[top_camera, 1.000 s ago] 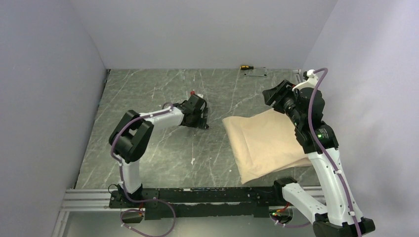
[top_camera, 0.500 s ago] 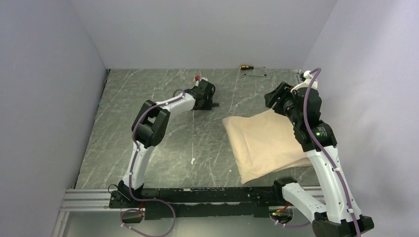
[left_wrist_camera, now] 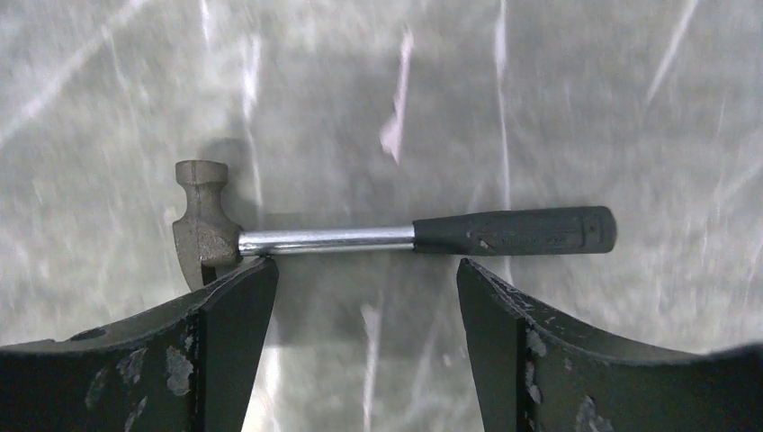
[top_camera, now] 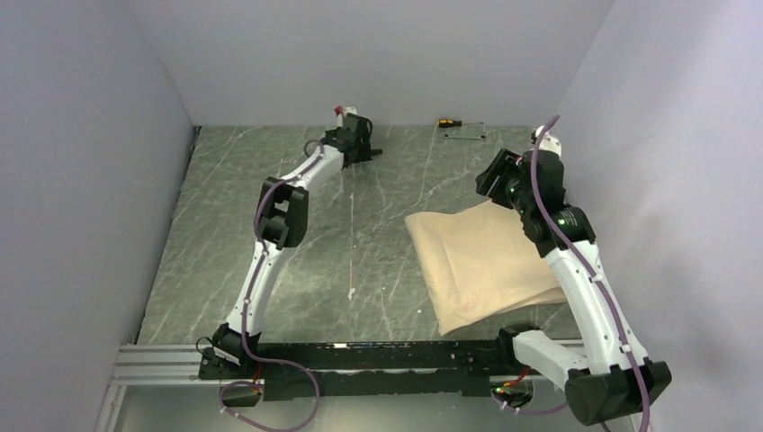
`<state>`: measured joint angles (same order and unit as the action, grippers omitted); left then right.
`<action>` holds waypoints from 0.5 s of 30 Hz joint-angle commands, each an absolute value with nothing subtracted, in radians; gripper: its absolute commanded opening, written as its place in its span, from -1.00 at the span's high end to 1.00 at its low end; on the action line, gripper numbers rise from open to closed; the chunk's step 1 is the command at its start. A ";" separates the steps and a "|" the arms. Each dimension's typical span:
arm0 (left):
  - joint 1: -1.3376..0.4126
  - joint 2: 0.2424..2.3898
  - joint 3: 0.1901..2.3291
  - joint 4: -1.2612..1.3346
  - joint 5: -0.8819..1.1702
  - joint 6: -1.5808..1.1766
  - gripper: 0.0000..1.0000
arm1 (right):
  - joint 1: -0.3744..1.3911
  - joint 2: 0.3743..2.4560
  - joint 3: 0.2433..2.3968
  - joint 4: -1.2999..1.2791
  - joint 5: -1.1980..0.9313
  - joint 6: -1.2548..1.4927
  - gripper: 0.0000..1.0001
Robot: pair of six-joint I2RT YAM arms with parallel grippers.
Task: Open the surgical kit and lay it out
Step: Move the distractor to the center of the board.
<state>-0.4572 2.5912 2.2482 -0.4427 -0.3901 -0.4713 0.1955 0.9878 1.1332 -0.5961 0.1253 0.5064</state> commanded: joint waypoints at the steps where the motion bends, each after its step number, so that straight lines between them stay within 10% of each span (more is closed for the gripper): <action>1: -0.322 2.746 2.358 -0.577 -0.156 -0.493 -0.57 | 0.191 1.044 1.163 -0.564 0.128 0.551 -0.21; 15: -0.220 2.648 2.307 -0.340 0.214 -0.442 -0.61 | 0.190 1.181 1.264 -0.601 0.130 0.613 -0.15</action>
